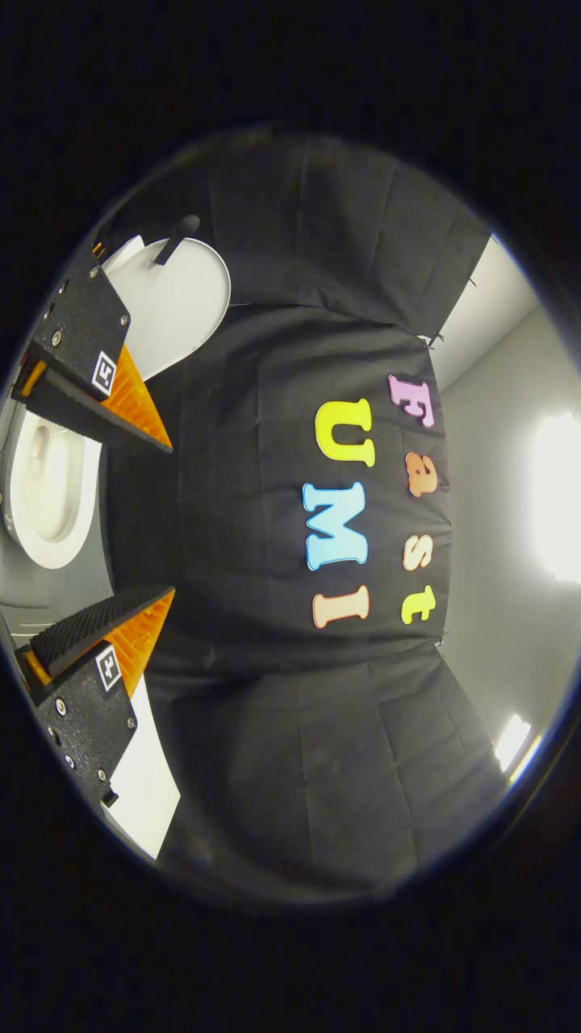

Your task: Open the toilet lid.

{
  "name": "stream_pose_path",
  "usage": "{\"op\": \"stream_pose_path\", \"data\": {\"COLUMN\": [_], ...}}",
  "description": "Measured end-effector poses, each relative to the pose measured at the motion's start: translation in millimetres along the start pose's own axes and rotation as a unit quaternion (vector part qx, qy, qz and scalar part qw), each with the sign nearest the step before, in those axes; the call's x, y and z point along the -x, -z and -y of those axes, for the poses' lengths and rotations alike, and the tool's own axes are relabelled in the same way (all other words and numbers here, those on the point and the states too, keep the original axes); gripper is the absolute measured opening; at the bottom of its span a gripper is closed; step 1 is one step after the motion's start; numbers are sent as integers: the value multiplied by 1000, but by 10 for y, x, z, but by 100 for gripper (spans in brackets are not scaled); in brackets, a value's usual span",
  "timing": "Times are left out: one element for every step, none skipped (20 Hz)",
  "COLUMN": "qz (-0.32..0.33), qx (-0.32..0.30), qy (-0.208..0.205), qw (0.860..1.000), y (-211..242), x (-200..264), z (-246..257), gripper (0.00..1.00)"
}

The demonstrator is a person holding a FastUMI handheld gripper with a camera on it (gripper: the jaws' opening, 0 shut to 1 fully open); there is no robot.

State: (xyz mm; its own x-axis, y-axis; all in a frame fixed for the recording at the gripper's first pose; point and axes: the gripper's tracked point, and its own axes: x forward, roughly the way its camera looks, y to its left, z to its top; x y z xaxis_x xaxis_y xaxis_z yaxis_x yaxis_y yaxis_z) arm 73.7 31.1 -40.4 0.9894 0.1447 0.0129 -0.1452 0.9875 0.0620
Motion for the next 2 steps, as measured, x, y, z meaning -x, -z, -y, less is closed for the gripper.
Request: {"op": "stream_pose_path", "data": {"qz": [1, 6], "qx": [9, 13], "qy": [10, 21], "qw": [1000, 1000], "y": [-2, -12], "x": [49, 99], "z": [47, 93], "gripper": [96, 96]}}
